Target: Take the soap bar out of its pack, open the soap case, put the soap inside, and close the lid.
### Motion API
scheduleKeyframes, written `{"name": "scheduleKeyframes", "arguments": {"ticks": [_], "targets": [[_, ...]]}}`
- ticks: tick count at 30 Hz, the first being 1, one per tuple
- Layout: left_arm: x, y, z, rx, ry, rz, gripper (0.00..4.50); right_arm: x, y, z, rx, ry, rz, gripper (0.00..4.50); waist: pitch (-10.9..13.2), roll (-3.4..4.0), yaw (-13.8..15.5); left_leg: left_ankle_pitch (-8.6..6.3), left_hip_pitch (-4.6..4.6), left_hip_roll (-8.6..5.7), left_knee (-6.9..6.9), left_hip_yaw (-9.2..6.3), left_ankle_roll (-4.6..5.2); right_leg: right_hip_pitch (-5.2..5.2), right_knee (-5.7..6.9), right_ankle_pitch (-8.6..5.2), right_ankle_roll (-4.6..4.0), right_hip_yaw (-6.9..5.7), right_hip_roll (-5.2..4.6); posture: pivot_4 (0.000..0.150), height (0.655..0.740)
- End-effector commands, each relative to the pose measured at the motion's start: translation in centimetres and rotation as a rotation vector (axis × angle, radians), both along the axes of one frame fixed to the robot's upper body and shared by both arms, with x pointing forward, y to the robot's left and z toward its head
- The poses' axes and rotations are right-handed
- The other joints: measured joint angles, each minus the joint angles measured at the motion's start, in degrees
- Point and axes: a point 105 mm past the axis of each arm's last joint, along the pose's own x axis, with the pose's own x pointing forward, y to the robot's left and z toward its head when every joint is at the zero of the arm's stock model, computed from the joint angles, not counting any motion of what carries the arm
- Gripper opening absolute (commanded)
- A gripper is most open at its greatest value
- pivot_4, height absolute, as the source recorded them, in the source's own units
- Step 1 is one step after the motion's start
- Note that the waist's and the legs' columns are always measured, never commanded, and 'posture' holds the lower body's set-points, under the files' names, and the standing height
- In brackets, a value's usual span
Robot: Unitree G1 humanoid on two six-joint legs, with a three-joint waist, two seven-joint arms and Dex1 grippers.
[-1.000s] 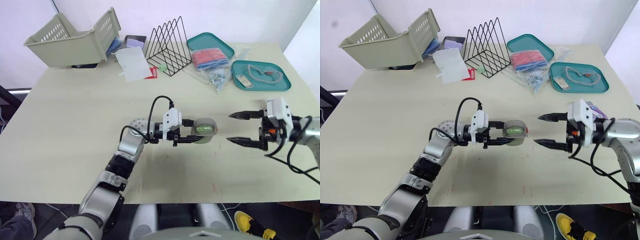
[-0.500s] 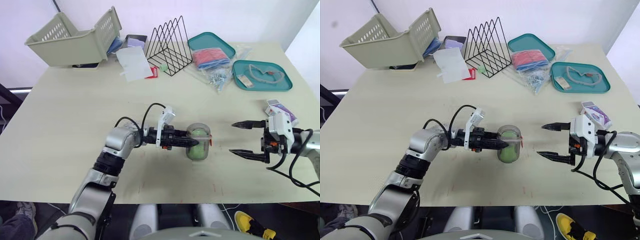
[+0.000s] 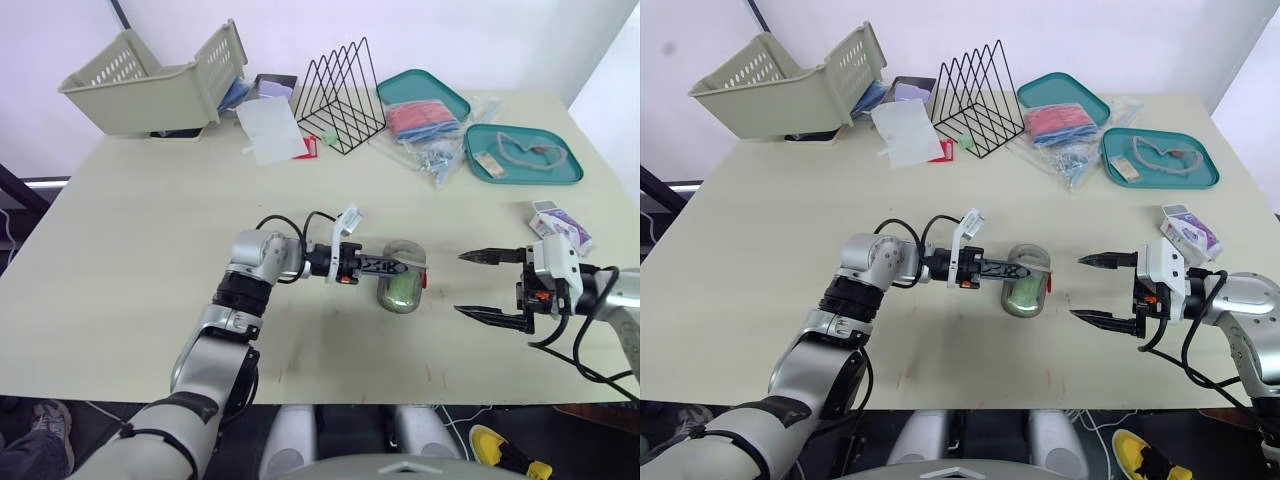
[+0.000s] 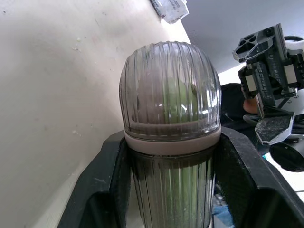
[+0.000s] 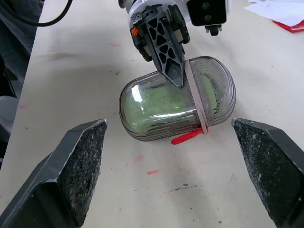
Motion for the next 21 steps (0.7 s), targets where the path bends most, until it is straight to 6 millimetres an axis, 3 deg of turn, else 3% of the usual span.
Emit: {"name": "scheduleKeyframes", "arguments": {"ticks": [1, 2, 7, 11, 14, 21], "targets": [[1.1, 1.6, -1.6, 0.140, -0.061, 0.057, 4.30, 0.2, 0.2, 0.6, -0.004, -0.040, 0.012, 4.50, -0.02, 0.00, -0.05, 0.00, 0.02, 0.00, 0.00, -0.01, 0.00, 0.02, 0.00, 0.00, -0.01, -0.01, 0.00, 0.150, 0.7400], [1.2, 1.8, -1.5, 0.142, -0.079, 0.057, 4.47, 0.3, 0.2, 0.5, -0.006, -0.040, 0.012, 4.50, -0.02, 0.01, -0.07, 0.00, 0.03, 0.00, 0.00, -0.01, 0.00, 0.03, 0.01, 0.00, -0.01, -0.01, -0.01, 0.150, 0.7400], [1.9, 3.0, -0.3, 0.152, -0.209, 0.039, 4.47, 1.1, 0.1, 0.7, -0.003, -0.049, -0.007, 4.50, -0.01, 0.01, -0.40, 0.00, 0.03, 0.00, -0.04, 0.00, 0.00, -0.04, 0.04, 0.02, 0.03, 0.02, 0.02, 0.150, 0.7400], [1.5, 4.1, 2.2, 0.125, -0.532, -0.098, 4.47, 2.0, -0.3, 0.9, 0.011, -0.057, -0.054, 4.50, 0.01, 0.02, -0.87, 0.00, 0.00, 0.02, -0.21, 0.06, 0.00, -0.22, 0.05, 0.09, 0.03, 0.14, 0.06, 0.150, 0.7400], [1.9, 5.0, 3.7, 0.088, -0.708, -0.098, 4.47, 2.5, -0.7, 0.8, 0.023, -0.062, -0.093, 4.50, 0.04, 0.04, -0.28, 0.00, -0.07, 0.02, -0.29, 0.09, 0.00, -0.30, 0.04, 0.14, -0.22, 0.15, 0.03, 0.150, 0.7400], [1.7, 7.4, 3.9, 0.111, -0.965, -0.029, 4.47, 3.0, -2.1, -0.8, 0.030, -0.092, -0.225, 4.50, 0.04, 0.04, 0.62, -0.01, -0.83, -0.03, -0.22, 0.13, 0.01, -0.80, -0.20, 0.18, -0.19, 0.14, -0.07, 0.150, 0.7400]]}}
